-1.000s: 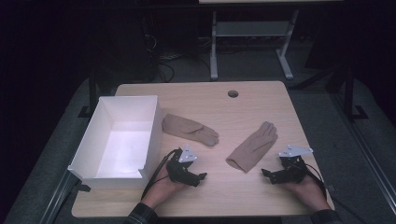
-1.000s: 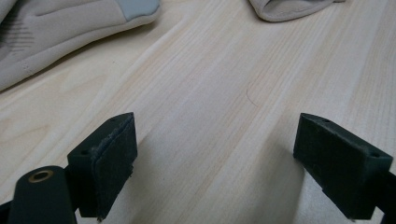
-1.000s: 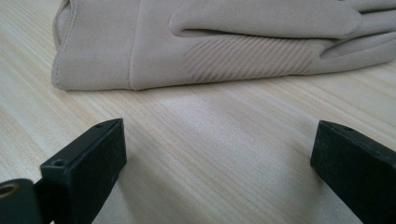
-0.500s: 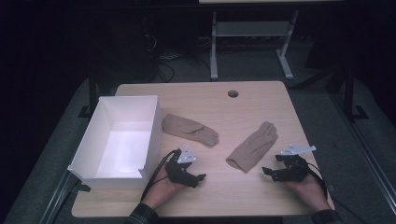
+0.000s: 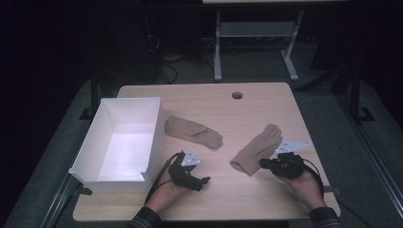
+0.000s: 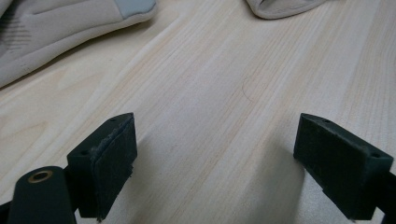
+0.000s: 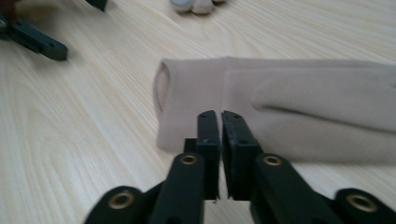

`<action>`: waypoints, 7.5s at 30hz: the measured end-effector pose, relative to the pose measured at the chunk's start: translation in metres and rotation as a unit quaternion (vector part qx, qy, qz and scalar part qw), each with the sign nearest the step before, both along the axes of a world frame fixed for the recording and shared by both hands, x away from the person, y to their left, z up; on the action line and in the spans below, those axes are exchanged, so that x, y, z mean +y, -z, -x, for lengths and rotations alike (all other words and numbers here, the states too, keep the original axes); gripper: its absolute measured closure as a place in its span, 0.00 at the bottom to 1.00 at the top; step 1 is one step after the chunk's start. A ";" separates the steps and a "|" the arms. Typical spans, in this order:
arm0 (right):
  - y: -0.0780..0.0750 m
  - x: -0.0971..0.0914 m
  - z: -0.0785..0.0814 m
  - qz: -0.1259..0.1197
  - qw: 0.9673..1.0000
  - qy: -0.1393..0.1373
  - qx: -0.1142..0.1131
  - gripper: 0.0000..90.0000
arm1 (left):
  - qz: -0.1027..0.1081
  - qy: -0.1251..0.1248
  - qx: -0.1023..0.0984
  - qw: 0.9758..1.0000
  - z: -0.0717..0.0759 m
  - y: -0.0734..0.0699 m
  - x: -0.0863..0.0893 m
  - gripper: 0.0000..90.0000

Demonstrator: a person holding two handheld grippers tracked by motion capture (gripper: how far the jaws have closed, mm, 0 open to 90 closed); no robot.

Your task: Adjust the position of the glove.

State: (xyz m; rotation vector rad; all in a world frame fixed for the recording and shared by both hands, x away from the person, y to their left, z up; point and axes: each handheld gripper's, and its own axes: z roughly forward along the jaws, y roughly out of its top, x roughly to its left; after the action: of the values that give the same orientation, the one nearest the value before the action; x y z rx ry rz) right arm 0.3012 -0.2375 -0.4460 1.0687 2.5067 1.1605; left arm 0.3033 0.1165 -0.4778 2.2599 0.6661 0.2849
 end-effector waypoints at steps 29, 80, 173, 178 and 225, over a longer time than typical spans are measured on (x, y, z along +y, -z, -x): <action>0.016 0.071 -0.048 0.009 0.999 -0.044 0.023 1.00 | 0.004 -0.002 0.003 1.000 0.000 0.000 0.000 0.14; 0.010 0.018 0.017 0.024 0.996 -0.074 0.048 1.00 | -0.002 0.000 0.000 1.000 0.000 0.000 0.000 0.14; 0.024 -0.053 0.003 0.044 0.993 0.109 -0.026 0.27 | 0.002 -0.002 0.002 1.000 0.000 0.000 0.000 0.14; 0.031 -0.058 0.000 0.047 0.990 0.128 -0.032 0.21 | 0.002 -0.003 0.002 1.000 0.001 0.000 -0.001 0.14; 0.037 -0.060 -0.002 0.042 0.989 0.141 -0.025 0.15 | -0.017 -0.036 -0.012 0.999 -0.093 -0.021 -0.046 1.00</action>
State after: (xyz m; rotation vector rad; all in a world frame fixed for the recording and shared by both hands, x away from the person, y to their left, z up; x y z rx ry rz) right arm 0.3030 -0.2978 -0.4826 1.3021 2.2511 0.9802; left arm 0.3959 0.0704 -0.4573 2.2642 0.7358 0.3604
